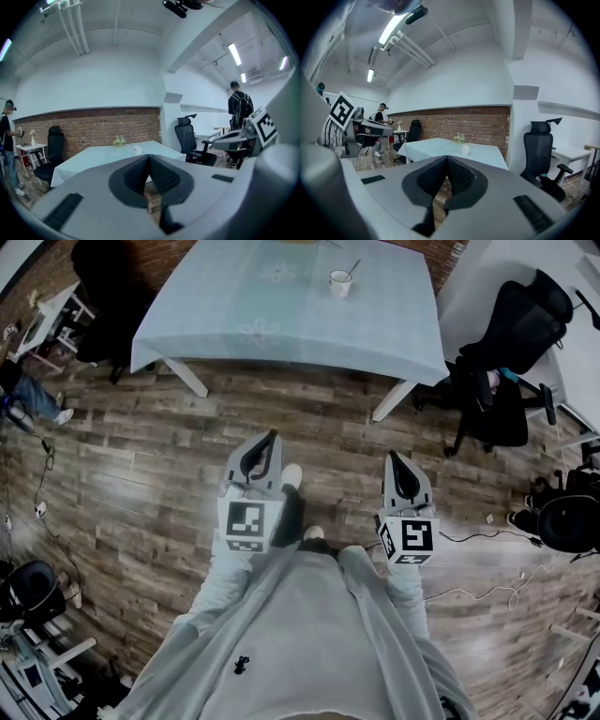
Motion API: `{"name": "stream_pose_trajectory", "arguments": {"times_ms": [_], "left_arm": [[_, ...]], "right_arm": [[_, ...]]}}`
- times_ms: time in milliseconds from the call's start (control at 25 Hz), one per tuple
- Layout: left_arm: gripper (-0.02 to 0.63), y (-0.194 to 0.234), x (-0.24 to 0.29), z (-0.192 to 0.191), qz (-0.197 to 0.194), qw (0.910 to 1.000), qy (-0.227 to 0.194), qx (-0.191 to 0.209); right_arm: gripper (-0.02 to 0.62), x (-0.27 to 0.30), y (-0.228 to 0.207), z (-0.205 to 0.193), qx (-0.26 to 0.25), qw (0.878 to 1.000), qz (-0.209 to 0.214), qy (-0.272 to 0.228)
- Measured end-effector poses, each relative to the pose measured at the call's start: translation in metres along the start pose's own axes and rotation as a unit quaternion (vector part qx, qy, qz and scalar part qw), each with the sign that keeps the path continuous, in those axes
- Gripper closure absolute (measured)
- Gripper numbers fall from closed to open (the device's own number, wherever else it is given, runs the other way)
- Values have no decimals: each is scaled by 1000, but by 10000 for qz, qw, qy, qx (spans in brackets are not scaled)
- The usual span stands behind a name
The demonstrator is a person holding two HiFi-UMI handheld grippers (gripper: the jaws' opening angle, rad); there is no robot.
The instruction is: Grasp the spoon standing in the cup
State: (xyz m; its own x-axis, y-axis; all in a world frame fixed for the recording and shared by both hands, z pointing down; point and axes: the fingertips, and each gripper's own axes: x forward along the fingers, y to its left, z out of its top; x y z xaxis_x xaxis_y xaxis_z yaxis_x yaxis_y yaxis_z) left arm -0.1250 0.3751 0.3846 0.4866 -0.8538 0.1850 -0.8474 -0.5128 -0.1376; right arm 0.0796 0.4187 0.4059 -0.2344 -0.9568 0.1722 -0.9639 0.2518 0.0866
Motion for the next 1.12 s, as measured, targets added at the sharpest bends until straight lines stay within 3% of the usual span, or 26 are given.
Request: {"name": "stream_pose_trajectory", "arguments": {"times_ms": [280, 680, 1120], "left_arm": [[589, 31, 62, 0, -110, 9999, -22, -3], [589, 108, 169, 20, -274, 9996, -79, 23], [589, 162, 234, 15, -477, 9989, 34, 21]], "right_arm": [[580, 66, -12, 6, 15, 10000, -33, 27], [580, 182, -43, 32, 6, 9996, -285, 75], [580, 249, -63, 40, 176, 9974, -662, 221]]}}
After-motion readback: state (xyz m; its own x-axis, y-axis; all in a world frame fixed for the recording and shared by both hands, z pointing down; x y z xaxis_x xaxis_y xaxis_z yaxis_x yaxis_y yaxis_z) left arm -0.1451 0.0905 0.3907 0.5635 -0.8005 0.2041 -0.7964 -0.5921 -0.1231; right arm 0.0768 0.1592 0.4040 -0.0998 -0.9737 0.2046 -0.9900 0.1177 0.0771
